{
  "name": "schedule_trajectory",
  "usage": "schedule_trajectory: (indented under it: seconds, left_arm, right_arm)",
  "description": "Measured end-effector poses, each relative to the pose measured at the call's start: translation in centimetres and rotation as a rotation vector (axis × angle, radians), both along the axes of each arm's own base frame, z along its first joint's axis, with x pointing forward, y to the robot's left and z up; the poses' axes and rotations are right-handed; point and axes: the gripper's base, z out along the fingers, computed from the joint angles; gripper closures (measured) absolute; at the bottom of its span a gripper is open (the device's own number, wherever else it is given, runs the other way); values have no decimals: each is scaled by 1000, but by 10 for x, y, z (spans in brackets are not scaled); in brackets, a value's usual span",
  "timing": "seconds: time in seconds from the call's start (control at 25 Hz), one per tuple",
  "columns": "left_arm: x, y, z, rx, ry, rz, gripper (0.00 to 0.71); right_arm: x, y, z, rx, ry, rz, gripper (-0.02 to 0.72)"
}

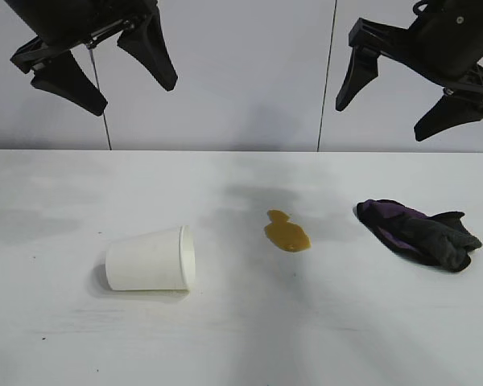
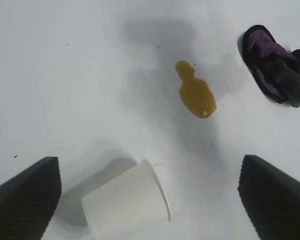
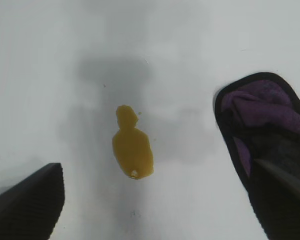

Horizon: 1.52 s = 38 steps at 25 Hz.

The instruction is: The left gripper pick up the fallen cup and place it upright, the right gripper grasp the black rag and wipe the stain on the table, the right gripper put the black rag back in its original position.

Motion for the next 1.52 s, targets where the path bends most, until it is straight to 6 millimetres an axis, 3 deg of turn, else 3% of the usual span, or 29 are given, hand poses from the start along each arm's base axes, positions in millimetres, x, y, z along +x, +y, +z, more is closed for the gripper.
schedule_trajectory:
  seconds: [1.08, 1.16, 1.36, 1.52]
  left_arm:
    - [-3, 1, -2, 21, 25, -24, 17]
    - [-7, 1, -2, 58, 21, -127, 17]
    - [-30, -3, -8, 258, -73, -747, 17]
    - [-40, -19, -12, 373, -128, -952, 17]
  right_arm:
    - [0, 0, 0, 0, 1, 0, 9]
    - [0, 0, 0, 0, 1, 0, 9]
    - [0, 0, 0, -1, 1, 1, 9]
    - [0, -1, 0, -13, 1, 6, 9]
